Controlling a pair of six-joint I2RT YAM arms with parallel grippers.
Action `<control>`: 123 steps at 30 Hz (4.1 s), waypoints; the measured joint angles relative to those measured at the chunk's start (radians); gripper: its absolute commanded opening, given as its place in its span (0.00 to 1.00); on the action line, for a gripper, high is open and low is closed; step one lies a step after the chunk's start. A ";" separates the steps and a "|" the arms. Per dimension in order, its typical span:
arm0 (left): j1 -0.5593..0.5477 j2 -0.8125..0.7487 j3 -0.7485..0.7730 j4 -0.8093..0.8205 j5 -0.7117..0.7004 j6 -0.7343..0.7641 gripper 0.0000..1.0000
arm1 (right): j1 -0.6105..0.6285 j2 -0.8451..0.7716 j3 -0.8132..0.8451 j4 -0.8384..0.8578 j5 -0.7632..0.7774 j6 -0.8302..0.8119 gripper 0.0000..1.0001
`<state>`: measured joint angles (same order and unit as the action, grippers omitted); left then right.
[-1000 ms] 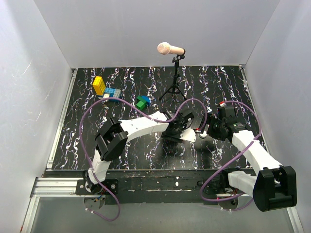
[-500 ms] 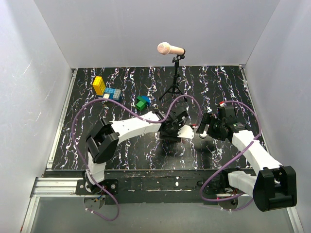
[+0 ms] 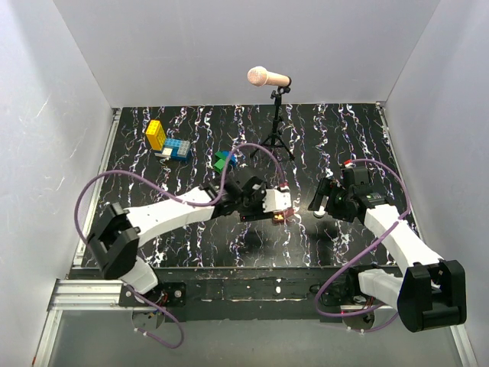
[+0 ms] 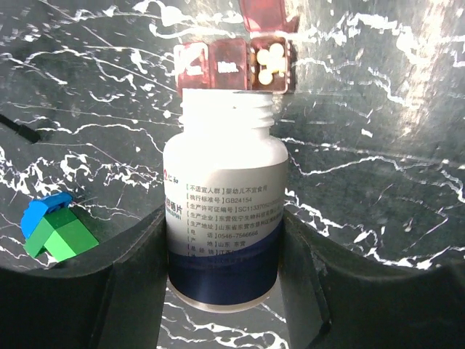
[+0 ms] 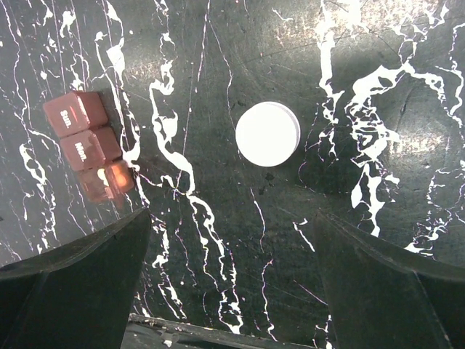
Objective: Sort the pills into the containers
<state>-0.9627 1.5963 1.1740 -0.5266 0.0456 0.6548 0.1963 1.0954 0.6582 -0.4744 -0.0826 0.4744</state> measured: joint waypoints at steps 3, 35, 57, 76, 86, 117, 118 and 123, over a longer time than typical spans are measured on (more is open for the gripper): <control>0.015 -0.106 -0.100 0.105 0.027 -0.057 0.00 | 0.000 0.002 0.000 -0.003 0.000 0.000 0.98; 0.117 -0.603 -0.701 1.373 0.364 -0.894 0.00 | 0.009 0.263 0.233 -0.144 0.094 -0.018 0.85; 0.117 -0.630 -0.690 1.303 0.388 -0.891 0.00 | 0.022 0.549 0.315 -0.191 0.102 -0.030 0.59; 0.117 -0.689 -0.678 1.106 0.386 -0.835 0.00 | 0.029 0.523 0.328 -0.207 0.104 -0.034 0.27; 0.117 -0.713 -0.634 0.930 0.384 -0.808 0.00 | 0.041 0.289 0.450 -0.304 0.021 -0.093 0.27; 0.117 -0.734 -0.600 0.658 0.542 -0.788 0.00 | 0.377 0.133 0.696 -0.363 -0.655 -0.246 0.25; 0.117 -0.732 -0.599 0.656 0.547 -0.787 0.00 | 0.383 0.137 0.696 -0.365 -0.671 -0.249 0.25; 0.117 -0.727 -0.583 0.654 0.569 -0.785 0.00 | 0.404 0.160 0.723 -0.399 -0.724 -0.280 0.26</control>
<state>-0.8452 0.8688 0.5907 0.1276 0.6147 -0.1307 0.6006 1.2556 1.3811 -0.8734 -0.8062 0.1940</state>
